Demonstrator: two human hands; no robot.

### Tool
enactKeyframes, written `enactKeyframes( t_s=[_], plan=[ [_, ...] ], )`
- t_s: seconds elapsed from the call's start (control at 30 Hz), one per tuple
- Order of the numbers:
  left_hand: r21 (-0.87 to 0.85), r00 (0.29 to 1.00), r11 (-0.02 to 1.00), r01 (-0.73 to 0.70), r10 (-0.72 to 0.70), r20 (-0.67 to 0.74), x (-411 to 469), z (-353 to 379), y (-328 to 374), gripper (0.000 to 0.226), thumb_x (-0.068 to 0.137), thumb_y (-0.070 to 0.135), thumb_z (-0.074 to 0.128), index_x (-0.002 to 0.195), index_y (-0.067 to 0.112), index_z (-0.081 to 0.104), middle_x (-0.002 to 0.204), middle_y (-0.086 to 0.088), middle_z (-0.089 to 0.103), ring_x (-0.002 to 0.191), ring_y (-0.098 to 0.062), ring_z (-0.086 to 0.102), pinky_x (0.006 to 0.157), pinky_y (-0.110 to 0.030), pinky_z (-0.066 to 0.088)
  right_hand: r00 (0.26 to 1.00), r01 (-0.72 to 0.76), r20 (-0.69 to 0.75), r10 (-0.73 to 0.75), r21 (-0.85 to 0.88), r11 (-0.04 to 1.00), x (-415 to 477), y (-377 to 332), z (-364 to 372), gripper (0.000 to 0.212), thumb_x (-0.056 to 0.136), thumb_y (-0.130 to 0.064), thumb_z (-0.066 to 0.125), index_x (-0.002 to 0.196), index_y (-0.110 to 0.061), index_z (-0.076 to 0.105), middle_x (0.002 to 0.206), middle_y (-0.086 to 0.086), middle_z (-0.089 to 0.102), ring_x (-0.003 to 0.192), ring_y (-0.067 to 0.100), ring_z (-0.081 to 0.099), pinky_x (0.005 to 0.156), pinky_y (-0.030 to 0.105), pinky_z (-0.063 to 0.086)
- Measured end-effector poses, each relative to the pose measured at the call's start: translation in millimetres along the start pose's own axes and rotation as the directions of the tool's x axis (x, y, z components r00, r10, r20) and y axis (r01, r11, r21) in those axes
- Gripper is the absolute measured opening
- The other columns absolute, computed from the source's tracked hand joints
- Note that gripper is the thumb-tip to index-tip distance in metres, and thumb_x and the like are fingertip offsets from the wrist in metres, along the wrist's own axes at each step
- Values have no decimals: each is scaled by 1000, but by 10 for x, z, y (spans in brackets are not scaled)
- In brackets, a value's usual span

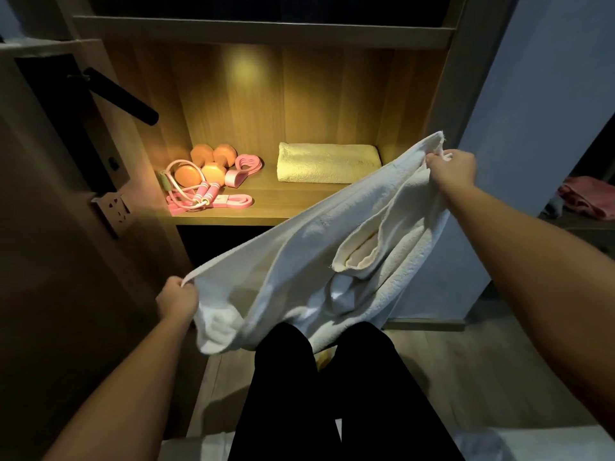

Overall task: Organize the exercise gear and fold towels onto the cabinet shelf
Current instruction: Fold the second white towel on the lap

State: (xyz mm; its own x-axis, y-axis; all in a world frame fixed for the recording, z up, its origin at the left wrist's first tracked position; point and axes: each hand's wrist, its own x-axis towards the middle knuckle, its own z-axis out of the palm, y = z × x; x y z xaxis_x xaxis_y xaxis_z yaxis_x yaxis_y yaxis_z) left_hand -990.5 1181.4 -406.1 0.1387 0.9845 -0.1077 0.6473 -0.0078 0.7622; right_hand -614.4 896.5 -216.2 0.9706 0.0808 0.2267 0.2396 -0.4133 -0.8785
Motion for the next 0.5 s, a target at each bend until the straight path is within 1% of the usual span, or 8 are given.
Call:
enactKeyframes(
  t_s=[0.07, 0.13, 0.2, 0.27, 0.33, 0.37, 0.43, 0.5],
  plan=[
    [28, 991, 991, 127, -128, 27, 30, -26, -1, 51, 102, 38, 39, 122, -4, 59, 122, -28, 57, 112, -44, 53, 93, -43, 43, 1000, -12, -4, 12, 2, 1000, 3, 10, -3, 24, 90, -29, 60, 103, -12, 71, 91, 4, 61, 85, 22, 55, 73, 29, 42],
    [45, 985, 986, 159, -161, 59, 71, -42, -43, 60, 102, 44, 35, 127, -7, 54, 125, -29, 56, 114, -45, 53, 97, -45, 46, 1000, -18, -8, 18, -11, 1000, -8, 30, -14, 23, 89, -31, 60, 100, -15, 71, 89, 3, 62, 84, 22, 56, 72, 30, 42],
    [105, 990, 990, 94, -104, 90, 77, -63, -90, 50, 103, 38, 39, 125, -5, 54, 122, -28, 56, 110, -45, 54, 94, -49, 49, 1000, -20, -9, 20, -24, 999, -21, 49, -18, 20, 88, -32, 60, 97, -17, 71, 87, 3, 62, 83, 23, 56, 71, 30, 41],
    [198, 996, 980, -2, -16, 91, 39, -128, -105, 31, 101, 25, 44, 114, -1, 57, 116, -25, 57, 103, -42, 56, 87, -47, 52, 1000, -24, -6, 24, -38, 999, -42, 57, -13, 19, 88, -32, 61, 97, -19, 71, 88, 3, 62, 84, 22, 56, 72, 30, 42],
    [352, 989, 928, -120, 82, 121, 20, -233, -128, 13, 98, 13, 47, 102, 6, 57, 107, -19, 59, 94, -36, 57, 81, -45, 52, 1000, -26, -14, 26, -40, 999, -52, 63, -18, 18, 89, -33, 60, 95, -19, 70, 86, 2, 62, 84, 22, 57, 71, 30, 41],
    [434, 982, 885, -170, 116, 148, 7, -282, -147, 9, 95, 8, 49, 99, 8, 57, 105, -17, 59, 92, -33, 57, 80, -45, 53, 1000, -26, -18, 25, -38, 999, -60, 62, -26, 16, 89, -33, 60, 92, -20, 69, 83, 2, 61, 83, 22, 56, 70, 29, 40],
    [522, 976, 830, -196, 115, 184, 0, -359, -179, 12, 92, 3, 52, 100, 10, 59, 107, -15, 59, 94, -30, 57, 82, -43, 52, 1000, -16, -12, 16, -29, 999, -83, 43, -35, 14, 89, -32, 60, 90, -20, 67, 79, 1, 59, 82, 22, 55, 69, 29, 39],
    [510, 975, 844, -164, 60, 215, -24, -411, -154, 15, 92, 4, 54, 104, 12, 58, 111, -14, 58, 98, -30, 56, 84, -43, 51, 1000, 22, 17, -21, -23, 999, -135, -24, -18, 17, 89, -32, 59, 93, -19, 69, 83, 2, 60, 81, 21, 55, 69, 29, 41]
  ],
)
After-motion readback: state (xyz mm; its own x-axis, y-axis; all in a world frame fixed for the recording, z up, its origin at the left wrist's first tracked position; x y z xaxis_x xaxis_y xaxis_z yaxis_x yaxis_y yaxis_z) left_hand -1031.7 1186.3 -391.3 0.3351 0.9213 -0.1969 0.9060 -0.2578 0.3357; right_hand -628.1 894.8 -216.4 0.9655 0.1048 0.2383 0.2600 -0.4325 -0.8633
